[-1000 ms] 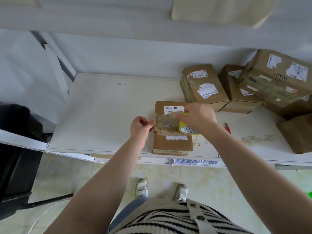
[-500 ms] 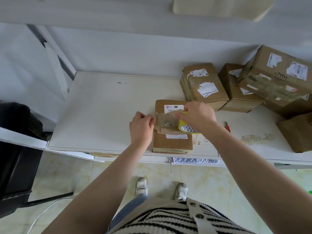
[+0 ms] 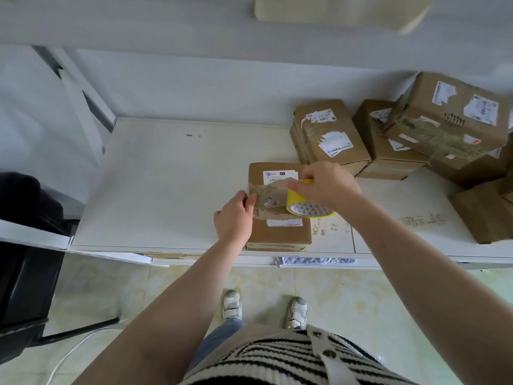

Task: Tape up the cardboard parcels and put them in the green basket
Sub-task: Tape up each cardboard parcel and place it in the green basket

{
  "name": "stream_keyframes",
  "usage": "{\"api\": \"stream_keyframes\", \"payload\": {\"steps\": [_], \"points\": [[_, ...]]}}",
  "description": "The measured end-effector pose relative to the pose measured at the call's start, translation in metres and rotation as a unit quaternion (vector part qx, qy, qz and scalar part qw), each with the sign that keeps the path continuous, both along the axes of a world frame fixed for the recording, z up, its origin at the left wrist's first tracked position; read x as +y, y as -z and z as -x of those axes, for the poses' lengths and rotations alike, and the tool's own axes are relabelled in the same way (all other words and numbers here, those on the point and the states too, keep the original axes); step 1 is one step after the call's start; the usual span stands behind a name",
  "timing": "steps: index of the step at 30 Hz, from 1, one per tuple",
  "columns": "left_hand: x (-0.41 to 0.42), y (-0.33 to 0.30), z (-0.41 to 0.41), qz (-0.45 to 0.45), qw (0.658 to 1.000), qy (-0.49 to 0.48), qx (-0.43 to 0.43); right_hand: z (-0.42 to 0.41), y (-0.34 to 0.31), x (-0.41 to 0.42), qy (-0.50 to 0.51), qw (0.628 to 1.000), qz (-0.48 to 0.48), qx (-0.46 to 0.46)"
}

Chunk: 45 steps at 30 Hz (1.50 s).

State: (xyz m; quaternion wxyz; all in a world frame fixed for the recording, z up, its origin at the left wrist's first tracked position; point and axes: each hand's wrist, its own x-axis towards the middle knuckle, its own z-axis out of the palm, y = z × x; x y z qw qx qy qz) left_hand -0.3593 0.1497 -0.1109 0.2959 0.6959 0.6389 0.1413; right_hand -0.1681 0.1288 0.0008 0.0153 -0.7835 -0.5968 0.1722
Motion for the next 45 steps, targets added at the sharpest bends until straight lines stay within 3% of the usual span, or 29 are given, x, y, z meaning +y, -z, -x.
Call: {"api": "stream_keyframes", "payload": {"steps": [2,8,19,26,33,37,41,45], "points": [[0.000,0.001,0.000,-0.003,1.000,0.000,0.003,-0.006,-0.001,-0.003,0.000,1.000,-0.003,0.011],[0.001,0.003,-0.002,0.002,1.000,0.003,0.016,-0.026,0.006,-0.005,0.009,0.996,0.028,-0.079],[0.004,0.002,0.000,0.020,0.998,0.040,0.032,-0.044,0.061,-0.010,0.100,0.990,0.065,0.077],[0.010,0.002,0.008,0.012,0.983,0.116,0.139,-0.046,0.064,-0.007,0.090,0.986,0.089,0.111],[0.015,-0.001,0.016,0.104,0.982,0.146,0.065,-0.044,0.062,-0.007,0.074,0.987,0.104,0.094],[0.023,-0.013,0.015,-0.040,0.975,0.147,0.163,-0.044,0.061,-0.008,0.070,0.989,0.098,0.082],[0.019,-0.011,0.005,-0.027,0.993,0.098,0.064,-0.043,0.061,-0.007,0.064,0.991,0.102,0.066],[0.016,-0.006,0.004,0.007,0.996,0.088,0.031,-0.044,0.062,-0.008,0.061,0.992,0.095,0.058]]}}
